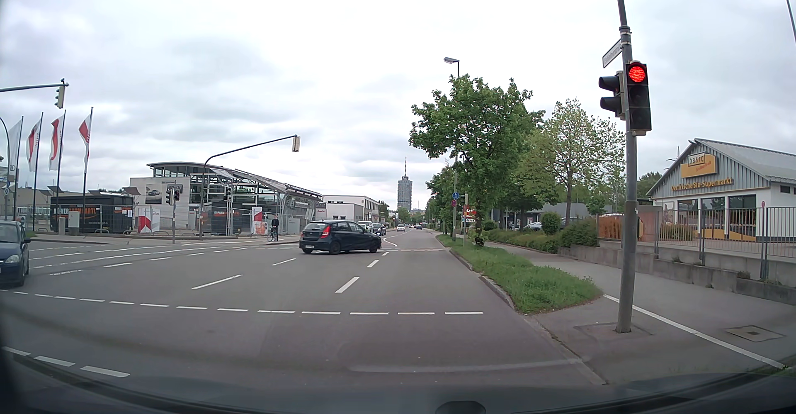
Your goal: Follow the waypoints while adhering to traffic rules and regulations
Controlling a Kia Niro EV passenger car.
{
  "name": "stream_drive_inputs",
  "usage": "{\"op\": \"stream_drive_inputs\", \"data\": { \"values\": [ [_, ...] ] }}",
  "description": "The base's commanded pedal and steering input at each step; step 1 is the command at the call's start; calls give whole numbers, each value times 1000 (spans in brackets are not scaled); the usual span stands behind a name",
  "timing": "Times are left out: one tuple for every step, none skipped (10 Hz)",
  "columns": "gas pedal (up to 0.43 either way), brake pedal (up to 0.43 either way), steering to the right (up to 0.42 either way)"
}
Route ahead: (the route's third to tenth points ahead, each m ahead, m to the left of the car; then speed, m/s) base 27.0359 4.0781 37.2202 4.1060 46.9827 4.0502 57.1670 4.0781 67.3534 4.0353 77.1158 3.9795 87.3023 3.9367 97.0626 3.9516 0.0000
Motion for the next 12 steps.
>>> {"op": "stream_drive_inputs", "data": {
  "values": [
    [0, 268, 2],
    [0, 268, 2],
    [0, 268, 2],
    [0, 268, 2],
    [0, 268, 2],
    [0, 268, 2],
    [0, 262, 2],
    [0, 268, 2],
    [0, 268, 2],
    [0, 268, 2],
    [0, 268, 2],
    [0, 268, 2]
  ]
}}
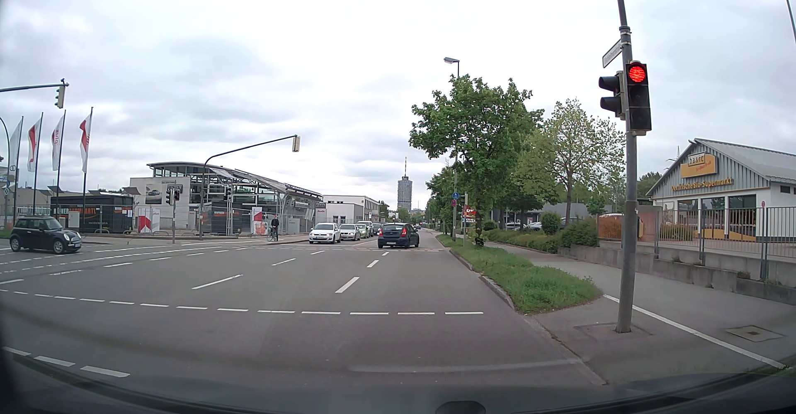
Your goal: Follow the waypoints while adhering to traffic rules and regulations
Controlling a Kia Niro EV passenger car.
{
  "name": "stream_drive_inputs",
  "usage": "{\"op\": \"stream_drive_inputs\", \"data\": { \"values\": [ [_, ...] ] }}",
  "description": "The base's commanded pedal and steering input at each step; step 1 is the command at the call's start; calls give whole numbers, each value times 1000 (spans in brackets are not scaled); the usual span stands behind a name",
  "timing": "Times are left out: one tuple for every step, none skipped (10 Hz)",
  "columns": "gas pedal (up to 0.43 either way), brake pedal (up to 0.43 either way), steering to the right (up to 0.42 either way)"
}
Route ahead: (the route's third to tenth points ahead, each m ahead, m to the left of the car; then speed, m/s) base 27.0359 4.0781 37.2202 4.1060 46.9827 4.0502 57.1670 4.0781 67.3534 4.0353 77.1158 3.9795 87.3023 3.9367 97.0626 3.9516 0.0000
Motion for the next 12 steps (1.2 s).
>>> {"op": "stream_drive_inputs", "data": {
  "values": [
    [0, 268, 2],
    [0, 268, 2],
    [0, 268, 2],
    [0, 268, 2],
    [0, 268, 2],
    [0, 268, 2],
    [0, 268, 2],
    [0, 268, 2],
    [0, 268, 2],
    [0, 268, 2],
    [0, 268, 2],
    [0, 268, 2]
  ]
}}
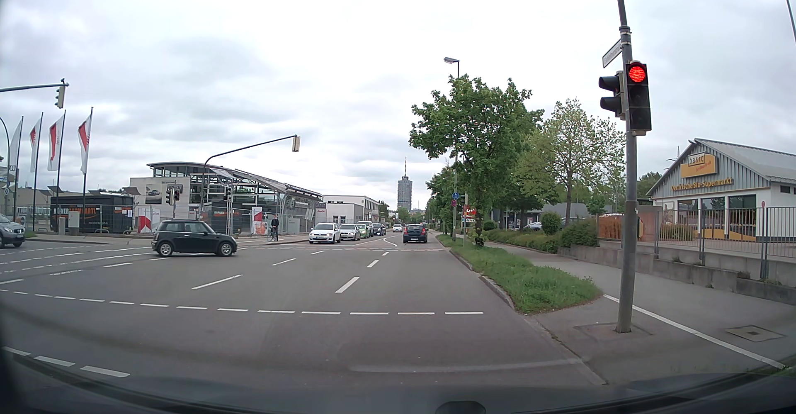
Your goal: Follow the waypoints while adhering to traffic rules and regulations
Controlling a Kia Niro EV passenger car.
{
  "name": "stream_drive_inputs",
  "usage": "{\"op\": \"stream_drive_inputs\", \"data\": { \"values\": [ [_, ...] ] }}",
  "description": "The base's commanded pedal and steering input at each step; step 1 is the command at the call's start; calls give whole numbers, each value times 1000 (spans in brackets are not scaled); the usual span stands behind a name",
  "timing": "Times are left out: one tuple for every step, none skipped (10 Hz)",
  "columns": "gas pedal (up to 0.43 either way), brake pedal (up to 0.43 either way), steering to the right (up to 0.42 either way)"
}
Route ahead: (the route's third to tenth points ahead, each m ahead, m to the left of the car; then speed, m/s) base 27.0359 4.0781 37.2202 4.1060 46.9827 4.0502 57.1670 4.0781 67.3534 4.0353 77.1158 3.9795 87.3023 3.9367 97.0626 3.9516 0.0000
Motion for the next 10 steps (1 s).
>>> {"op": "stream_drive_inputs", "data": {
  "values": [
    [0, 268, 2],
    [0, 268, 2],
    [0, 268, 2],
    [0, 268, 2],
    [0, 268, 2],
    [0, 268, 2],
    [0, 268, 2],
    [0, 268, 2],
    [0, 268, 2],
    [0, 268, 2]
  ]
}}
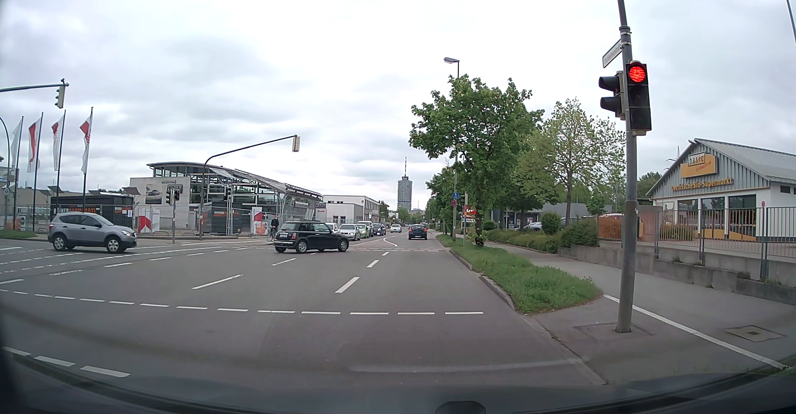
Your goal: Follow the waypoints while adhering to traffic rules and regulations
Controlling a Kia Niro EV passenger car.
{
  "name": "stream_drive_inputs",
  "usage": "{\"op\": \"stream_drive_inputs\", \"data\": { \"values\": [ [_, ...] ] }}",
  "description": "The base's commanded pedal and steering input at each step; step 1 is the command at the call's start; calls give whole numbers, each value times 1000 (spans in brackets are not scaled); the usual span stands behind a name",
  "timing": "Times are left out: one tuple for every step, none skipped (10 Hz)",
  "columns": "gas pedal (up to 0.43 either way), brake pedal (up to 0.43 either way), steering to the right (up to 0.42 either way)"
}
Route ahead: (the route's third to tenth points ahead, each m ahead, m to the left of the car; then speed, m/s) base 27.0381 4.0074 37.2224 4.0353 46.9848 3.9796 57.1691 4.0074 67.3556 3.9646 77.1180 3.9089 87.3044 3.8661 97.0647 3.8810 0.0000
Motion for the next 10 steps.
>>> {"op": "stream_drive_inputs", "data": {
  "values": [
    [0, 262, 2],
    [0, 268, 2],
    [0, 268, 2],
    [0, 268, 2],
    [0, 268, 2],
    [0, 268, 2],
    [0, 268, 2],
    [0, 268, 2],
    [0, 268, 2],
    [0, 262, 2]
  ]
}}
